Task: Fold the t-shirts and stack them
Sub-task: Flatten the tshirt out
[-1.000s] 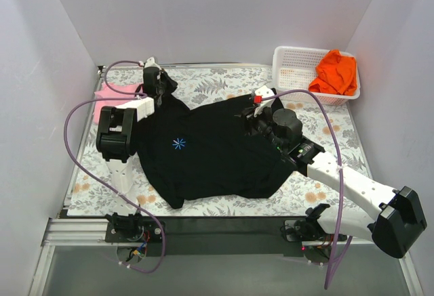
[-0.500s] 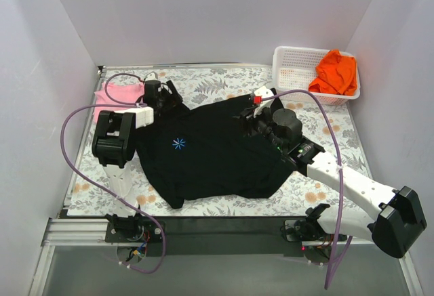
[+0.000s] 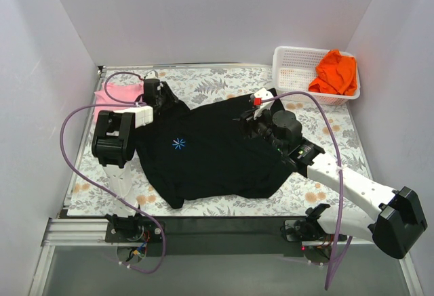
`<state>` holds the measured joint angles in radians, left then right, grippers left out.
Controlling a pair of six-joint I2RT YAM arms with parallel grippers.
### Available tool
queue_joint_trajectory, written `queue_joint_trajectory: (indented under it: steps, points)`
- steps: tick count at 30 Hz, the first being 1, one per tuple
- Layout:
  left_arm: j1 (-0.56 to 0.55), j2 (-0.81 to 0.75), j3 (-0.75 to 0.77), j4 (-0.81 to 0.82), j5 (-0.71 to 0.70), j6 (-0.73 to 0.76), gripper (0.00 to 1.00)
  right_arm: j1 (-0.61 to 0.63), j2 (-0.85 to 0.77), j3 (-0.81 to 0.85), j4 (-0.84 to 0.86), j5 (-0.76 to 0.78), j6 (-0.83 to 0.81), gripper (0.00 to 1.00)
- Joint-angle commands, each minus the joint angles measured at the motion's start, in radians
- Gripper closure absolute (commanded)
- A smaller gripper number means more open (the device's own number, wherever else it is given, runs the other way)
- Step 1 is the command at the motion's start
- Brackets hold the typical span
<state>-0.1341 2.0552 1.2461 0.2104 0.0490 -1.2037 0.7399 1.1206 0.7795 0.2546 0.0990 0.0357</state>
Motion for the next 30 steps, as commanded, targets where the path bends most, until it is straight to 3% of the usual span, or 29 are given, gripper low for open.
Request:
queue_joint_trajectory:
  steps: [1,4,11,12,13,18,30]
  points:
    - [-0.004,-0.024,0.029,0.003,0.038,0.003,0.67,0.003,-0.007,-0.002,0.031,-0.01,0.013,0.53]
    - [-0.005,-0.029,0.019,0.003,0.038,0.001,0.86,0.003,-0.005,-0.002,0.031,-0.007,0.013,0.53]
    - [-0.012,-0.02,0.01,-0.019,0.015,0.012,0.87,0.003,0.001,-0.003,0.031,-0.007,0.013,0.53]
    - [-0.012,-0.018,0.01,-0.017,0.017,0.016,0.89,0.003,0.001,-0.003,0.029,-0.007,0.012,0.53]
    - [-0.012,-0.015,0.015,-0.017,0.021,0.021,1.0,0.003,0.002,-0.003,0.031,-0.007,0.012,0.53]
    - [-0.012,-0.021,0.029,0.052,0.06,0.02,1.0,0.003,0.004,-0.003,0.031,0.001,0.013,0.53]
    - [-0.016,0.201,0.387,-0.089,0.153,0.081,1.0,0.003,0.016,0.001,0.029,-0.004,0.012,0.53]
